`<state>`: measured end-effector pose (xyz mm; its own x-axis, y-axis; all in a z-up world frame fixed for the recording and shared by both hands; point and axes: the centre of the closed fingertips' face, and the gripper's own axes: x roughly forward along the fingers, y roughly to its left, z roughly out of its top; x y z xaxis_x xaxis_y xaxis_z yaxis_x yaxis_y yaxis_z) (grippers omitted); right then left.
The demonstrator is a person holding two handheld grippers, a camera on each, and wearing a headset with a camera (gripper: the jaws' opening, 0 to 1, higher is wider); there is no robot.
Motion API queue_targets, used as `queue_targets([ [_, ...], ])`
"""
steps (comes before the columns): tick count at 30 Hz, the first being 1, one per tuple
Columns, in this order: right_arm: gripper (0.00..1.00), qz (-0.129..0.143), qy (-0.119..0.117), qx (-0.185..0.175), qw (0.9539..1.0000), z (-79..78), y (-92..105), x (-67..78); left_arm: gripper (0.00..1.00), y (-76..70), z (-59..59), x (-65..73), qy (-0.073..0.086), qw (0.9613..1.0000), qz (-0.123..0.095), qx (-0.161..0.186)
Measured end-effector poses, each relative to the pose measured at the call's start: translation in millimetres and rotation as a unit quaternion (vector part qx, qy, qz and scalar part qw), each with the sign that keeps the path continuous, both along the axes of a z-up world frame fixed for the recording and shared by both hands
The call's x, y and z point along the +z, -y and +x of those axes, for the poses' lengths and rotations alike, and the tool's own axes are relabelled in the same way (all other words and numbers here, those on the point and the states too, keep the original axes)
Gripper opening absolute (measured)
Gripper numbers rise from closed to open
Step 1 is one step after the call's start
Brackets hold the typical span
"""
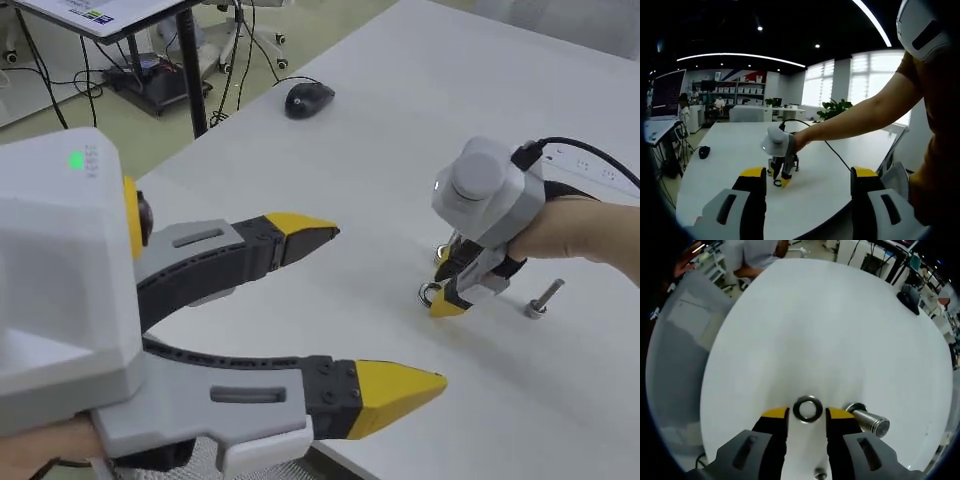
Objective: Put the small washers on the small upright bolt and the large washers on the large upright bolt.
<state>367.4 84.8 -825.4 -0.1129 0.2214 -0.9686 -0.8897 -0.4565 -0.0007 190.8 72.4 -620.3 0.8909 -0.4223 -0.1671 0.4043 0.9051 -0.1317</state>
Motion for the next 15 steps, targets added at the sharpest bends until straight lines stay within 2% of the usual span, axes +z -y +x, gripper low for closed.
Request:
queue_targets([
  [2,0.3,0.0,0.001,0.0,1.0,-0.2,0.0,-0.1,0.68,-0.2,0.2,0.3,0.002,1.0,-0.001,0.001],
  [5,0.25,-0.003,0.005,0.003,1.0,1.3,0.1,-0.7,0.68,-0.9,0.2,0.8,0.003,1.0,-0.002,0.004],
  [15,0.22,0.002,0.003,-0.002,1.0,4.7,-1.5,-1.1,0.68,-0.4,-0.6,-0.1,0.002,1.0,-0.001,0.008],
])
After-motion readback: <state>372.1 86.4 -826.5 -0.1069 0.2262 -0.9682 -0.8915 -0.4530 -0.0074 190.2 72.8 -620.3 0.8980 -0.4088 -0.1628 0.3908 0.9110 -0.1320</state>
